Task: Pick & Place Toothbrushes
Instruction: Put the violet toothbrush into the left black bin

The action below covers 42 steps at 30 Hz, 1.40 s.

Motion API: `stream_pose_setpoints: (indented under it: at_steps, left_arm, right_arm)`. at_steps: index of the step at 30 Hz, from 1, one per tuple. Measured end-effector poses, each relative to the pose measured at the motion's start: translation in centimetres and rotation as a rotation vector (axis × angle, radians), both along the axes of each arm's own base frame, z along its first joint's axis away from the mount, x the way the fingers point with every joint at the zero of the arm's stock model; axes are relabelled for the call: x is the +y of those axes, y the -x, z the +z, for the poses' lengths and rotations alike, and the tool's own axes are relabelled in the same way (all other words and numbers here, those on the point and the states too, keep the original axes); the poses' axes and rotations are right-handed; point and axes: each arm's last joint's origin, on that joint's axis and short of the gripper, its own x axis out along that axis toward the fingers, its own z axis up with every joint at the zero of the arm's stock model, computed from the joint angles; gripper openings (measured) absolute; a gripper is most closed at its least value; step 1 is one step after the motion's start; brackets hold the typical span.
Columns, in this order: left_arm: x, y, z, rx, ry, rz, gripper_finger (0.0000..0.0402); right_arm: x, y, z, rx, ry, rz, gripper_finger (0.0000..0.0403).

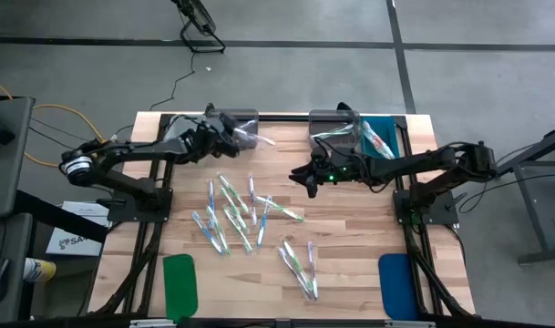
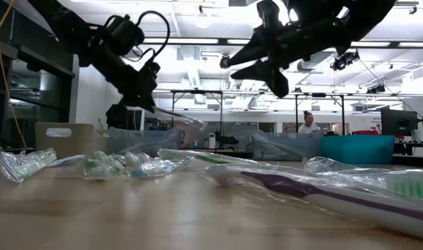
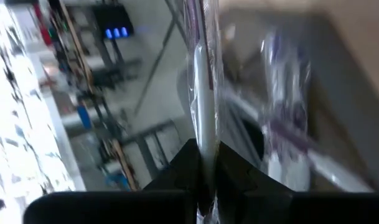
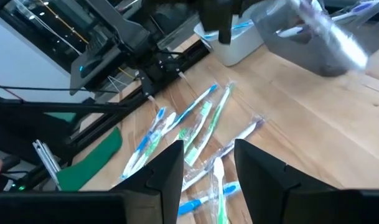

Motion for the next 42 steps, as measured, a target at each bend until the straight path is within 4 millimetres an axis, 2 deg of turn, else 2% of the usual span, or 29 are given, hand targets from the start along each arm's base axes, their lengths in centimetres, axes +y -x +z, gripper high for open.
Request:
stream_pose_setpoints:
  at_steps: [9,18,27,42]
  left_arm:
    - [3.0,2.6,-0.3,-0.168,0.145,0.195,0.0019]
    - [3.9,4.7,-1.5,-0.357,0.370,0.481,0.0019]
    - [3.6,4.8,-2.0,-0.552,0.547,0.617,0.0019]
    - [3.3,4.7,-2.3,-0.661,0.695,0.654,0.0019]
  right_arm:
    - [-0.1,0.1,-0.3,0.034,0.020,-0.033,0.0134]
    - [-0.3,0.2,-0.3,0.045,0.053,-0.072,0.0134]
    - [-0.3,0.2,-0.3,0.048,0.063,-0.100,0.0134]
    - [-0.3,0.2,-0.3,0.048,0.062,-0.099,0.0134]
